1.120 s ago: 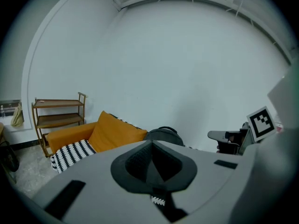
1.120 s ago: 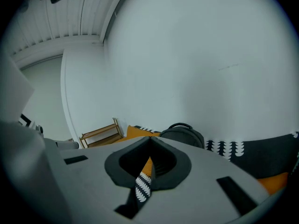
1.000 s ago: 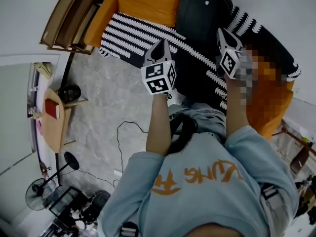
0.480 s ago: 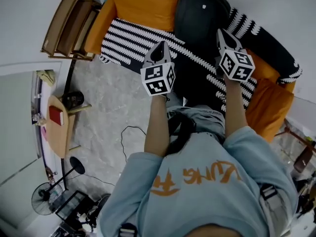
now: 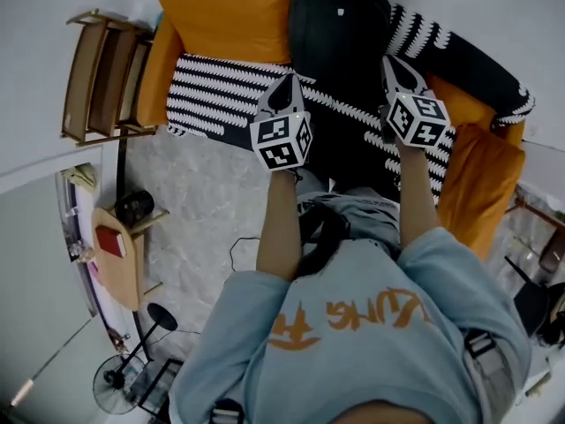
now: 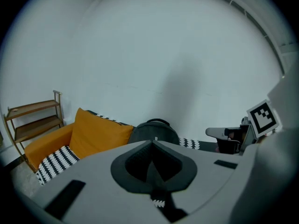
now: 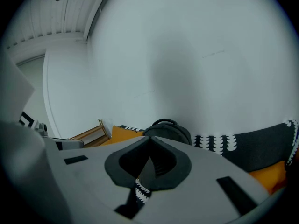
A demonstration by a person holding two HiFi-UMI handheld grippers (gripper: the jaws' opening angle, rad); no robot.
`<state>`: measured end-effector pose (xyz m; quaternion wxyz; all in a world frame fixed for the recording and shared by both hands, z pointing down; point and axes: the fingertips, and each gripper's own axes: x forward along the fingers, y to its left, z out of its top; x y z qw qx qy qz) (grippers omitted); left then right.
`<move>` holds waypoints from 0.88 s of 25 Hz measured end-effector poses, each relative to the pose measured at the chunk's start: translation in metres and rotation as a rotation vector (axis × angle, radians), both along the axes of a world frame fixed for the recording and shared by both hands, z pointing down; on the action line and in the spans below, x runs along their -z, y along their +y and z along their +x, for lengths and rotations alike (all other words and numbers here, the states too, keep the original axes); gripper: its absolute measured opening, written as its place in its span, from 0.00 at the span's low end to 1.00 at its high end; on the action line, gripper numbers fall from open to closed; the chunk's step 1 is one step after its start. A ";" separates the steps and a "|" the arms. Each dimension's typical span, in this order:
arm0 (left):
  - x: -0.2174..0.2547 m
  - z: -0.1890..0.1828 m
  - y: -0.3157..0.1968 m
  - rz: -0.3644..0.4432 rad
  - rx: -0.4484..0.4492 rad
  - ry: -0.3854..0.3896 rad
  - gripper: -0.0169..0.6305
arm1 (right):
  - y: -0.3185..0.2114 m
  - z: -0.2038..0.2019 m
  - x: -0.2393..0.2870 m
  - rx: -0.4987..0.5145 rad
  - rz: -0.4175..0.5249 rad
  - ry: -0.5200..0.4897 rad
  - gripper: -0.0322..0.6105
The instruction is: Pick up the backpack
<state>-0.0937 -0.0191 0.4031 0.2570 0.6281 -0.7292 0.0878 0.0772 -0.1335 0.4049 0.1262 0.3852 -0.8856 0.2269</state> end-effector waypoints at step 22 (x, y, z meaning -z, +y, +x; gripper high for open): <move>-0.069 -0.016 -0.077 -0.110 -0.157 0.092 0.06 | -0.035 0.009 -0.073 -0.184 -0.146 0.046 0.05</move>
